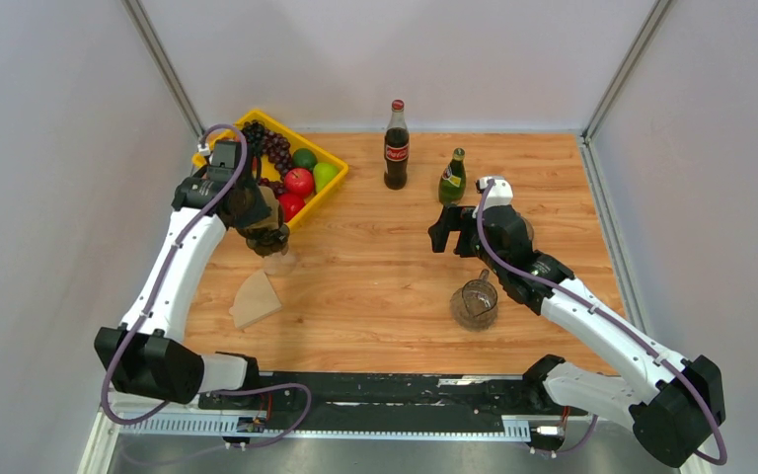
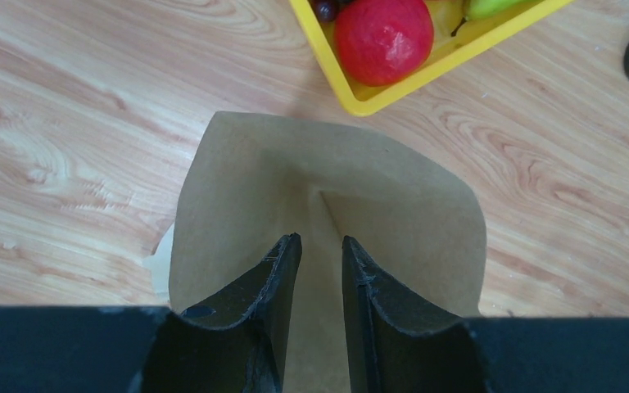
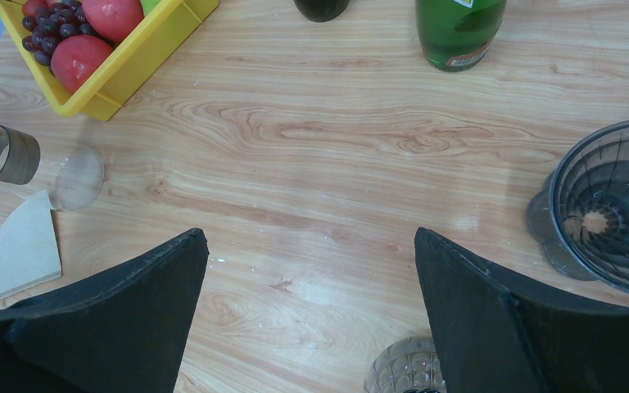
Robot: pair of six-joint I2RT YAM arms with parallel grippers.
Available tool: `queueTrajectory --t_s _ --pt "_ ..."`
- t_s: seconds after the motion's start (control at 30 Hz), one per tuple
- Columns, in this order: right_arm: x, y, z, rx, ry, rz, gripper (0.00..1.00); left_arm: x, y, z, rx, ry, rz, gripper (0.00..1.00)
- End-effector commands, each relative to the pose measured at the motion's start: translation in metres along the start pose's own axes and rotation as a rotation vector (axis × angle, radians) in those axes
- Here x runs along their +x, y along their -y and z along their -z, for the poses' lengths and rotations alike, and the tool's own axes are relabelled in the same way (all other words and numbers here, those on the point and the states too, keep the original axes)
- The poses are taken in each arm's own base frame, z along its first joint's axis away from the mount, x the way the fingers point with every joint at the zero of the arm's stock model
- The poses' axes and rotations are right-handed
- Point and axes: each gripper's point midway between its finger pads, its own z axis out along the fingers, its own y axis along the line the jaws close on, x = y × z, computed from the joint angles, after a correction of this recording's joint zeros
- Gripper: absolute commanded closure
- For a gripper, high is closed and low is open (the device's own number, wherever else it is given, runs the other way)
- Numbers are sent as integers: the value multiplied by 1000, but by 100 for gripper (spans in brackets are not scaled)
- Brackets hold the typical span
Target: Place the coffee filter in the dripper
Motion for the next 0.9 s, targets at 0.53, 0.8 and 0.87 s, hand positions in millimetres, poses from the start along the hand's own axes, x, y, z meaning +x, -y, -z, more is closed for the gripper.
queueTrajectory --t_s 0.53,0.8,0.87 --pt "-3 3 3 3 18 13 0 3 6 -19 -17 -103 -102 56" --pt "-13 9 10 30 64 19 0 4 4 -15 -8 -107 -139 42" --pt "-12 10 10 33 64 21 0 4 6 -14 6 -109 -144 40"
